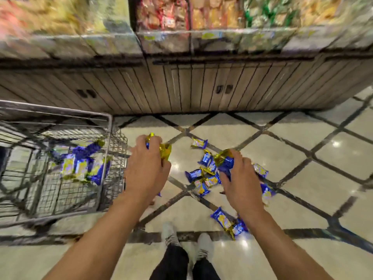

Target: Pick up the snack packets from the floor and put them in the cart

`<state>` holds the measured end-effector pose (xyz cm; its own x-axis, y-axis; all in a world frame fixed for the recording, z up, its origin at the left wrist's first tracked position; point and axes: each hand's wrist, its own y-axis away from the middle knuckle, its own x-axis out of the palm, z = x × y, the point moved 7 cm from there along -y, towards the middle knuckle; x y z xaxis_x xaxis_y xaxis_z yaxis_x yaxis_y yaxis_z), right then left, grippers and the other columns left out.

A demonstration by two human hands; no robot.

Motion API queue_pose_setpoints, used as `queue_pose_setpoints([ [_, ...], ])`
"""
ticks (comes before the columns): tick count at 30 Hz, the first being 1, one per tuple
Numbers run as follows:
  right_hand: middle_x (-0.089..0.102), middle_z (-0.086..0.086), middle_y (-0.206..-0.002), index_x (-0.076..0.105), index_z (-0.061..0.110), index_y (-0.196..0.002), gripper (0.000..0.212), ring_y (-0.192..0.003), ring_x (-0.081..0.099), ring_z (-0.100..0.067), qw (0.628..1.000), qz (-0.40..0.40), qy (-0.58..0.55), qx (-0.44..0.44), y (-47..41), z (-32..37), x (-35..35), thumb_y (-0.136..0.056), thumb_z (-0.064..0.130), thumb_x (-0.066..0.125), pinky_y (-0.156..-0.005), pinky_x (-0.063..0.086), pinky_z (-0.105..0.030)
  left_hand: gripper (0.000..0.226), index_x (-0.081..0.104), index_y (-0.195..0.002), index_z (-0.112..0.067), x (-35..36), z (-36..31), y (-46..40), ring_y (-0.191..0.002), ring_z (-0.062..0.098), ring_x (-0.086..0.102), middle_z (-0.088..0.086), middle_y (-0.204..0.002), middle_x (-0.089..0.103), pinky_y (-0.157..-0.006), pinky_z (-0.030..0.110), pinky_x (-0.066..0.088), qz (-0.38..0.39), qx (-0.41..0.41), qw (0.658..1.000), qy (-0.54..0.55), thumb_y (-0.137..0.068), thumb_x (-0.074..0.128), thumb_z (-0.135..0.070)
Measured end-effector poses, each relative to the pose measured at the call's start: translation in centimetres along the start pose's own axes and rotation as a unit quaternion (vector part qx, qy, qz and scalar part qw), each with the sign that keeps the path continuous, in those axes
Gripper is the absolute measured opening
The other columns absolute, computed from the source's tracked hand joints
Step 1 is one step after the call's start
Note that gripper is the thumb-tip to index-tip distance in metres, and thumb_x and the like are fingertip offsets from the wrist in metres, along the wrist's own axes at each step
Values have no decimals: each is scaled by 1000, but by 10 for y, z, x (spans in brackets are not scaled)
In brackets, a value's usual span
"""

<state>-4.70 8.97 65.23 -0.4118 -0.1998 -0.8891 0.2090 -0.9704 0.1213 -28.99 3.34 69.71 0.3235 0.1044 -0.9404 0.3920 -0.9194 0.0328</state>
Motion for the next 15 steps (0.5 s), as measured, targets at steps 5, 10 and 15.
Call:
queue_pose_setpoints([
  [5,50,-9,-116,30,28,-134,60,-102,55,-32,996,21,-32,-82,14,119,-11,-86,31,67,-75,48,-42,52,46,-124,-25,-89,60,27,-112,34,46,9,-132,33,-83,43,47,-16,-57,998,-11,-77,68,-27],
  [10,49,-4,-118,31,32,-135,59,-102,55,-28,990,47,-48,-124,41,231,8,-87,34,64,-79,51,-45,51,42,-127,-29,-163,174,75,-110,31,50,6,-136,31,-79,45,52,-60,-155,986,15,-83,67,-33],
  [15,49,-4,-128,32,31,-138,60,-110,55,-28,986,62,-33,-154,69,340,56,-87,36,64,-81,51,-43,50,46,-127,-28,-212,308,106,-112,34,50,10,-133,36,-80,47,51,-82,-205,975,25,-82,67,-32],
])
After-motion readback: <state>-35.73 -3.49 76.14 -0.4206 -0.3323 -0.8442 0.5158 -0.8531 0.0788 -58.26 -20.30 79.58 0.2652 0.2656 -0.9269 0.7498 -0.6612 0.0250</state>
